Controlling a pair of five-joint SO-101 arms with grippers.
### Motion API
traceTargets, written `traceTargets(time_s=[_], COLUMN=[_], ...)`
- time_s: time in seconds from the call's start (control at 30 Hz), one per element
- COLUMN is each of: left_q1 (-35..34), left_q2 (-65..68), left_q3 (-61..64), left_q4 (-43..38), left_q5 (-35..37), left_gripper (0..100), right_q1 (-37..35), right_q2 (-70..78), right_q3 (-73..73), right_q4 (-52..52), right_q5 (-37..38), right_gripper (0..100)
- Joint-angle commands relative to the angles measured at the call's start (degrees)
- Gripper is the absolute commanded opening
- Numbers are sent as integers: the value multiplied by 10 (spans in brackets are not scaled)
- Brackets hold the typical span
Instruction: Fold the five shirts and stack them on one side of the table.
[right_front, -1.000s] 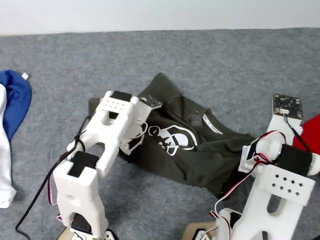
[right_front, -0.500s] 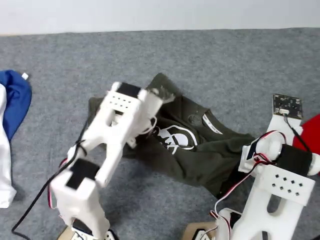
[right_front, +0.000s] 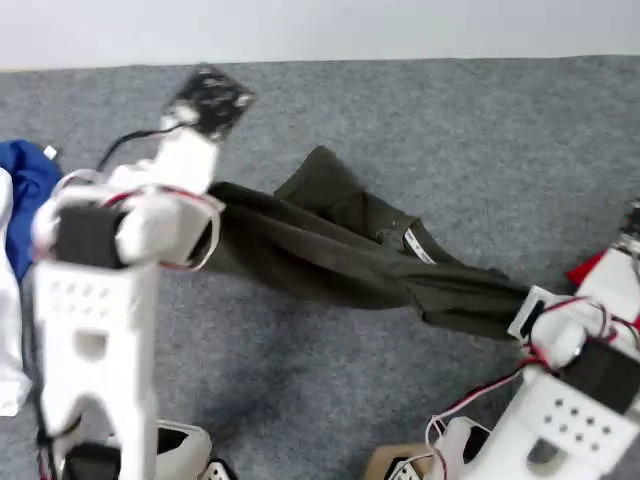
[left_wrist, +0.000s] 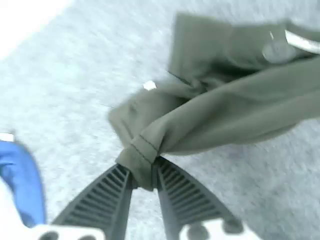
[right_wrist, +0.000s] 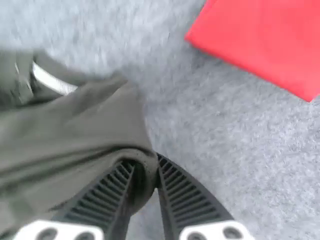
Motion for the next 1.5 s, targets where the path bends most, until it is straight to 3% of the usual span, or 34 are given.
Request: traceTargets(time_s=[0.0, 0.33, 0.53, 0.67, 0.83, 1.27, 1.47], left_q1=[-11, -11, -45, -97, -111, -113, -193], left_q2=[-93, -314, -347, -359, -391, -465, -521], left_q3=[-28, -25, -25, -26, -26, -13, 48], left_q4=[-3, -170, -169, -171, -171, -167, -171], left_q5=[-4, -4, -12, -81, -129, -146, -145], left_gripper=[3, 3, 3, 3, 4, 4, 4], right_q1=[-5, -65, -65, -64, -64, -64, -65], right_q2=[-68, -246, -280, -276, -263, -266, -267], right_q3=[-33, -33, -60, -101, -139, -229, -250], right_q4=[-30, -238, -344, -427, -492, -531, -531], right_q5=[-59, -72, -72, -70, -34, 3, 39], right_gripper=[9, 8, 8, 8, 8, 8, 8])
